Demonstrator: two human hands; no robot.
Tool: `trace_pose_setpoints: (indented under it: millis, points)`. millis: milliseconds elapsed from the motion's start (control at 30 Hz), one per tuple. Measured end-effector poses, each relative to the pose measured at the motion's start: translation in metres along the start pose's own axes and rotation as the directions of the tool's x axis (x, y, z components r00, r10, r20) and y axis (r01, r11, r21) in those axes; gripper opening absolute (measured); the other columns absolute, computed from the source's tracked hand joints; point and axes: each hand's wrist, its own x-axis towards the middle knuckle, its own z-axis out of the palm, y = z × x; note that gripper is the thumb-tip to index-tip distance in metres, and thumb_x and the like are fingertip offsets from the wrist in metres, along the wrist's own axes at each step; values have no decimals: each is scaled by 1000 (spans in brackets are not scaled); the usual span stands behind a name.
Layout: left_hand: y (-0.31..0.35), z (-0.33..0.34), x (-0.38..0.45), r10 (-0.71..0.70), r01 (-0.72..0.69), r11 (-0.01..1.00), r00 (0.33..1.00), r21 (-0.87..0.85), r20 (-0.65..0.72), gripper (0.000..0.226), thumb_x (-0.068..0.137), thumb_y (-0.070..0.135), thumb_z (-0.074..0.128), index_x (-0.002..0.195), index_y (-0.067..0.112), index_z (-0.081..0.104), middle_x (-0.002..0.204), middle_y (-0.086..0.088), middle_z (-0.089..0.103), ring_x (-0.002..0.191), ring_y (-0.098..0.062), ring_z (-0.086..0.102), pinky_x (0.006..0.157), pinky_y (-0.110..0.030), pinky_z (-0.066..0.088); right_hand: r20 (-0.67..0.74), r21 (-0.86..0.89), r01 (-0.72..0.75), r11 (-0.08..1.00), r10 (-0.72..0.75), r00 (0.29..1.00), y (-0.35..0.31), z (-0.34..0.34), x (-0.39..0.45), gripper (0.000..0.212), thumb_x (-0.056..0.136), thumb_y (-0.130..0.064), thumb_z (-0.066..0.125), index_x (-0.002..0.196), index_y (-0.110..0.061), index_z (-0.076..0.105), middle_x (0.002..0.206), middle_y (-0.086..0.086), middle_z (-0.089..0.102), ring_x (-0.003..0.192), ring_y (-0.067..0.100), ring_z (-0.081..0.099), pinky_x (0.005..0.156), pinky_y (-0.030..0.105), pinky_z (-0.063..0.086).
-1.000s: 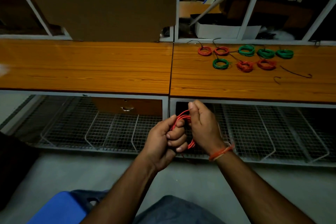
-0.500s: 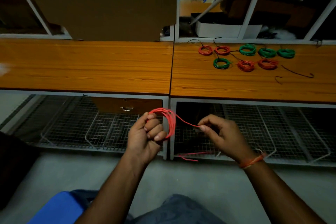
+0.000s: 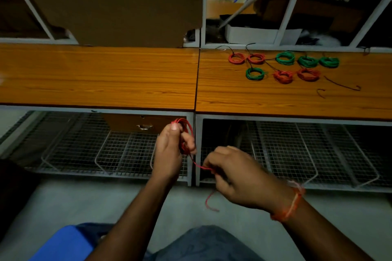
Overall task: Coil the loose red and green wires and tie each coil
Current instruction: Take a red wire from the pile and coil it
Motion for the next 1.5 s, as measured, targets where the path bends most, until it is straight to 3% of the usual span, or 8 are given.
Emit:
trace_pose_setpoints:
  millis: [200,400,667,767,1000,1167,1400,1500]
  points:
    - [-2,-2,-1,83,-130,956,980,263,182,32,112,27,32,102,3,51,70,-11,69,62,-23,67,59,-31,54,-99,284,-76,956,108,989,-16,-24,-7,27,97,-12,62,118,-29,61,95,-17,63,77,-6,61,67,13,47]
    - [-5,-16,-4,-29,-72,934,961,350,276,32,110,34,35,98,12,54,66,-7,61,56,-21,57,52,-31,46,-254,19,62,998,-55,966,2,-44,1,9,90,-28,70,97,-26,74,88,-14,66,79,-2,58,69,12,44]
    - [-7,-9,-12,-152,104,982,930,158,335,47,100,53,44,80,12,56,68,-24,40,57,-36,36,59,-39,32,-466,240,117,964,8,885,17,-47,23,14,89,-13,74,101,-19,77,95,-19,68,92,-6,62,79,10,49]
    - [-6,-11,-11,-172,213,975,909,-67,379,36,104,37,45,76,14,52,55,-8,30,46,-20,24,49,-30,22,-442,385,78,919,109,890,24,-39,24,14,91,-10,72,100,-20,76,97,-15,71,96,3,66,80,21,55]
    - [-7,-27,-3,-240,449,627,889,-636,390,35,101,37,44,75,19,57,50,11,20,41,-7,13,38,-19,23,-175,766,-21,643,240,955,55,-21,9,32,90,12,61,86,-14,79,110,-3,69,107,19,67,83,32,57]
    - [-3,-25,2,-319,441,498,894,-747,315,37,104,34,38,75,19,55,53,10,15,43,-6,12,40,-19,23,-188,657,-19,754,188,964,50,0,9,25,92,2,65,99,-18,79,106,-7,68,108,17,66,93,32,55]
    - [-3,-27,10,-419,431,451,875,-781,242,34,106,32,36,80,18,51,48,9,32,38,-4,27,43,-19,28,-169,353,64,934,-4,986,27,31,7,23,90,-10,60,104,-18,76,96,-6,61,85,10,61,71,18,48]
    - [-4,-26,13,-420,385,486,890,-785,177,35,109,32,32,84,18,50,57,9,41,46,-5,39,51,-20,40,-265,181,135,974,-84,960,14,50,10,18,100,-23,58,101,-11,71,97,-1,56,88,10,58,75,30,51]
